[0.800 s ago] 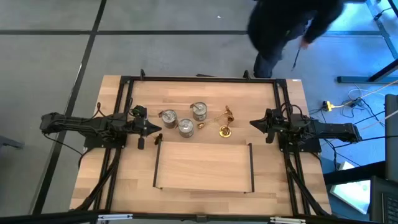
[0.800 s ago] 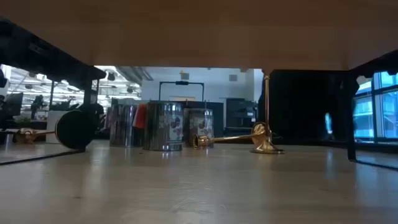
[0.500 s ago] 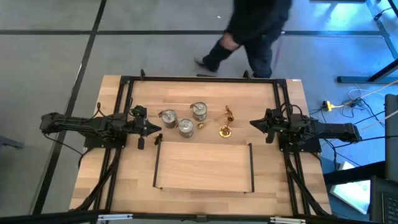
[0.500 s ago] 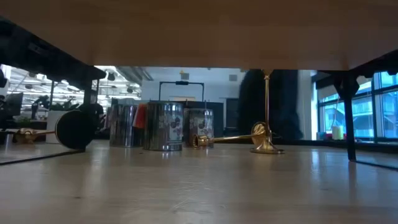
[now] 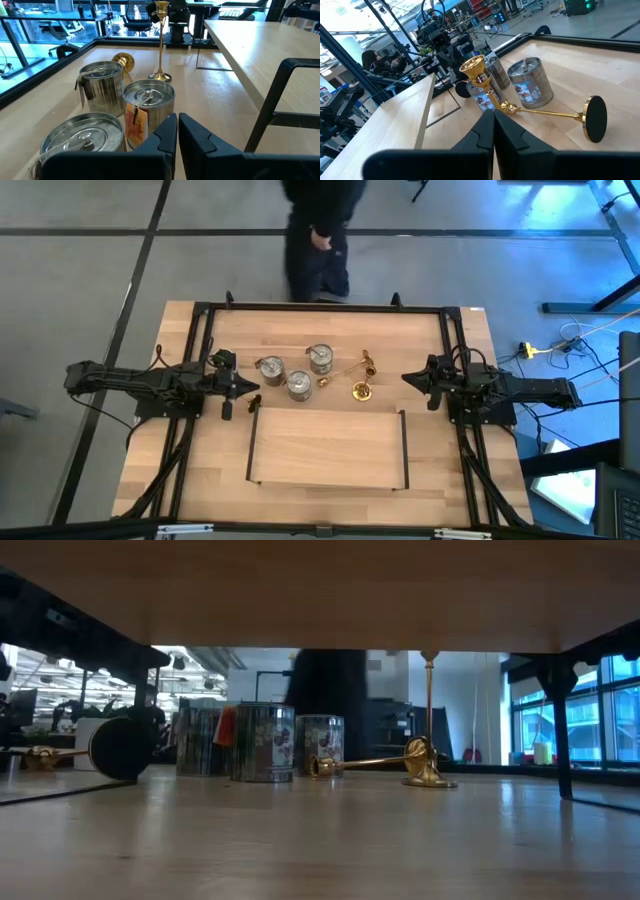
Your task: Pick & Place candle stick holders
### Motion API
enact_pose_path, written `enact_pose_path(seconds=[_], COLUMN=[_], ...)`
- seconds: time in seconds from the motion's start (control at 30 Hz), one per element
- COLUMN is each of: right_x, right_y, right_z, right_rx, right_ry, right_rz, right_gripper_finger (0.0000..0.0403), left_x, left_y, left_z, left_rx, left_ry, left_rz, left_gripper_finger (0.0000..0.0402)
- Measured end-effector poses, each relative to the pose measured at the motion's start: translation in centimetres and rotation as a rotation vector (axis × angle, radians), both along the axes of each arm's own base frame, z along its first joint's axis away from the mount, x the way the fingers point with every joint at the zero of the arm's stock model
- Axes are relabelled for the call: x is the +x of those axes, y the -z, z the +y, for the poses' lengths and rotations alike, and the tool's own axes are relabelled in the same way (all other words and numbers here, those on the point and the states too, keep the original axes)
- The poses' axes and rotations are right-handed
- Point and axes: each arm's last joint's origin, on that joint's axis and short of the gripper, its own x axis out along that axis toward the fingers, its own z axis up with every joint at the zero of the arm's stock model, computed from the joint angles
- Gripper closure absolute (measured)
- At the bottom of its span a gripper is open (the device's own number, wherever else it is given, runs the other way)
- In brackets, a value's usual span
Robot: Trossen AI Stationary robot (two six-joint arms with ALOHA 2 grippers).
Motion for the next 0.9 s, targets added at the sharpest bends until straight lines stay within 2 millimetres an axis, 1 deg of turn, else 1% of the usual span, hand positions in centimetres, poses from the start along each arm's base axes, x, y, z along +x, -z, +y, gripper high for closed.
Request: enact_pose_path(seconds=[0.43, 0.5, 0.6, 0.73, 0.9], right_x=[0.0, 0.0, 0.0, -0.1, -0.8], right_y=[0.0, -0.2, -0.9, -2.7, -4.6], right_z=[0.0, 0.0, 0.0, -0.1, -0.4], right_rx=[0.0, 0.021, 0.123, 0.271, 0.32], right_ry=[0.0, 0.002, 0.008, 0.01, 0.083], right_rz=[-0.001, -0.021, -0.116, -0.324, -0.545], right_gripper_finger=[0.0398, 0.0398, 0.0398, 0.0398, 0.0398], left_x=[0.0, 0.0, 0.0, 0.0, 0.0], left_y=[0.0, 0.0, 0.0, 0.0, 0.0], left_z=[0.0, 0.0, 0.0, 0.0, 0.0], left_rx=[0.0, 0.0, 0.0, 0.0, 0.0], left_ry=[0.0, 0.0, 0.0, 0.0, 0.0], left_rz=[0.0, 0.0, 0.0, 0.0, 0.0], left_gripper_finger=[0.039, 0.0392, 0.0393, 0.0394, 0.0392])
